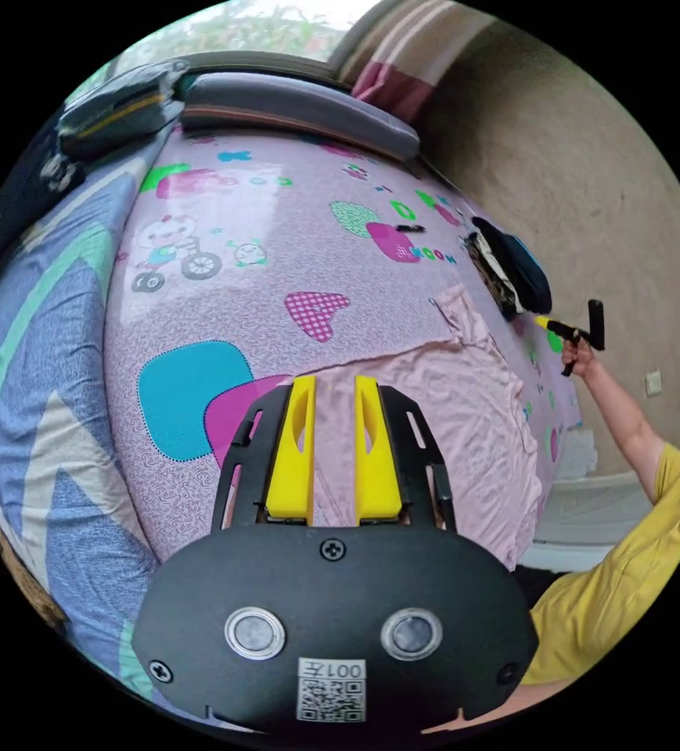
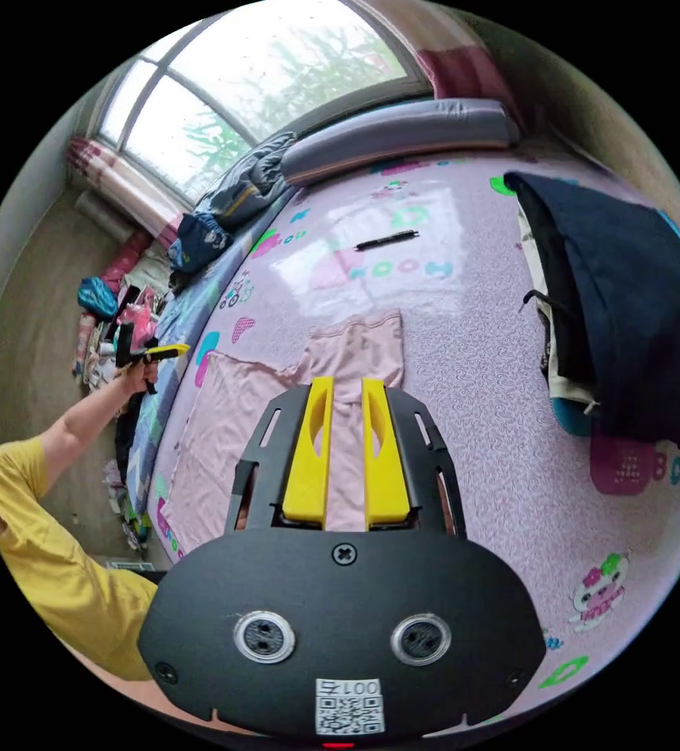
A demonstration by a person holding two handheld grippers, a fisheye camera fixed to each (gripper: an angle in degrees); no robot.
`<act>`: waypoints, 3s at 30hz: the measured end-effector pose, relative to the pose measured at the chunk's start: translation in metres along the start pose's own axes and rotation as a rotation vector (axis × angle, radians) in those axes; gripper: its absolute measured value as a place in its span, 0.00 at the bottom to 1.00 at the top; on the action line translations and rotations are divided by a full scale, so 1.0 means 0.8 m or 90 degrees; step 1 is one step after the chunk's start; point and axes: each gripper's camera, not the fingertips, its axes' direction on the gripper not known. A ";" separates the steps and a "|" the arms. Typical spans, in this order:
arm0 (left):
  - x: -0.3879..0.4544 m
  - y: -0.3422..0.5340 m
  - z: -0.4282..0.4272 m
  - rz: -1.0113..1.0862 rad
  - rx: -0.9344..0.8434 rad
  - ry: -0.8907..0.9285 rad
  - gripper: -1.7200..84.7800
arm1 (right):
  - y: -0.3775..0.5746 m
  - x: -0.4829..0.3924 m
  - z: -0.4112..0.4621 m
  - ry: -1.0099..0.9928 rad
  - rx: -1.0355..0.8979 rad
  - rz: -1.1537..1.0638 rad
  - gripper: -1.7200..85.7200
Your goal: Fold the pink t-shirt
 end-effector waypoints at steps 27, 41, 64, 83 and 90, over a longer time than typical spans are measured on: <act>0.105 -0.098 0.215 0.464 -0.325 -0.143 0.08 | -0.250 0.154 0.043 -0.176 -0.087 0.046 0.13; 0.141 -0.066 0.272 0.521 -0.372 -0.187 0.01 | -0.274 0.059 0.084 -0.094 -0.107 -0.043 0.03; 0.263 0.156 0.153 0.579 -0.169 -0.305 0.00 | 0.027 -0.198 -0.119 -0.198 -0.028 -0.366 0.02; 0.266 0.286 0.259 0.583 -0.336 -0.249 0.00 | 0.234 -0.219 0.068 -0.049 -0.266 -0.374 0.02; 0.221 0.308 0.300 0.538 -0.372 -0.240 0.01 | 0.259 -0.223 0.090 -0.064 -0.259 -0.394 0.03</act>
